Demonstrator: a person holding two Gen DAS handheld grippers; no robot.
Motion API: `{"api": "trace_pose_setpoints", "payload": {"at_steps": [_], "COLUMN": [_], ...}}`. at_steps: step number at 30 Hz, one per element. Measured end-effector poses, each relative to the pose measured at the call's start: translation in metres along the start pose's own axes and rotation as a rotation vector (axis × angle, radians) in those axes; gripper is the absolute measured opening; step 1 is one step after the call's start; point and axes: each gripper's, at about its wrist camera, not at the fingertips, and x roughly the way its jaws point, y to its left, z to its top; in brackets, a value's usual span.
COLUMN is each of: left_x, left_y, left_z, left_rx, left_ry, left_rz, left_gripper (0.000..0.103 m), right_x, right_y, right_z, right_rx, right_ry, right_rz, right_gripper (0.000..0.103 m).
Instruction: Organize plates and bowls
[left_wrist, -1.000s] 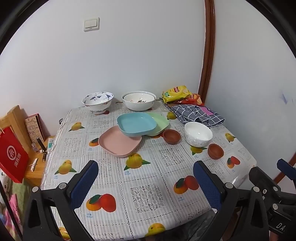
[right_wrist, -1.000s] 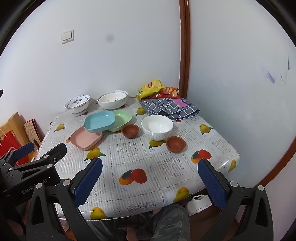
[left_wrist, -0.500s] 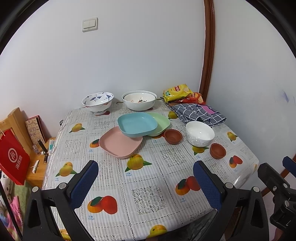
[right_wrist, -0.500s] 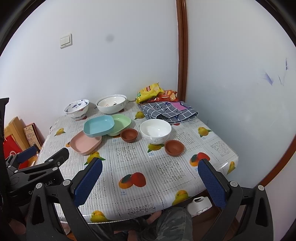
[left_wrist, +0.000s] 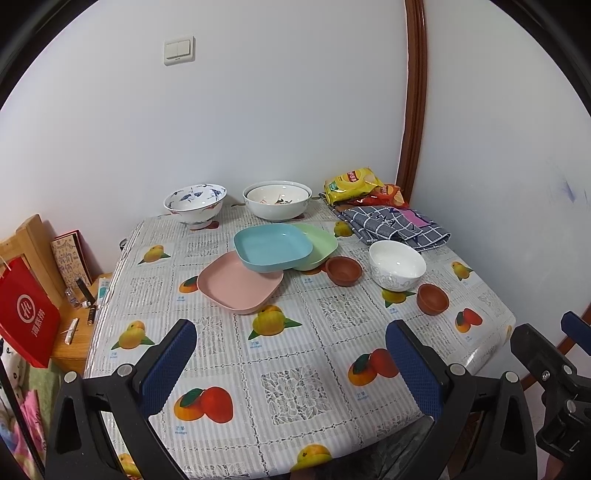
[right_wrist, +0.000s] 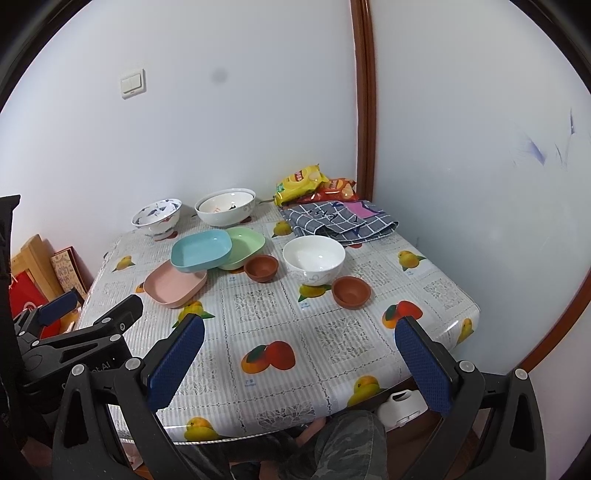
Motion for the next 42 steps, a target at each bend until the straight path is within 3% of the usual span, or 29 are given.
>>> {"api": "trace_pose_setpoints", "payload": {"at_steps": [24,42], "left_x": [-0.001,0.039], "left_y": [0.004,0.006], "left_z": [-0.004,0.013], "left_rx": [0.000,0.013], "left_ry": [-0.008,0.035], "left_rz": [-0.008,-0.004], "left_gripper": [0.103,0.103], "right_x": [0.002,0.034], "right_y": [0.000,0.001], "right_z": [-0.001,0.006], "right_rx": [0.016,0.028], "right_ry": [-0.002,0.006], "right_rz": [-0.006,-0.004], "right_gripper": [0.102,0.102]}}
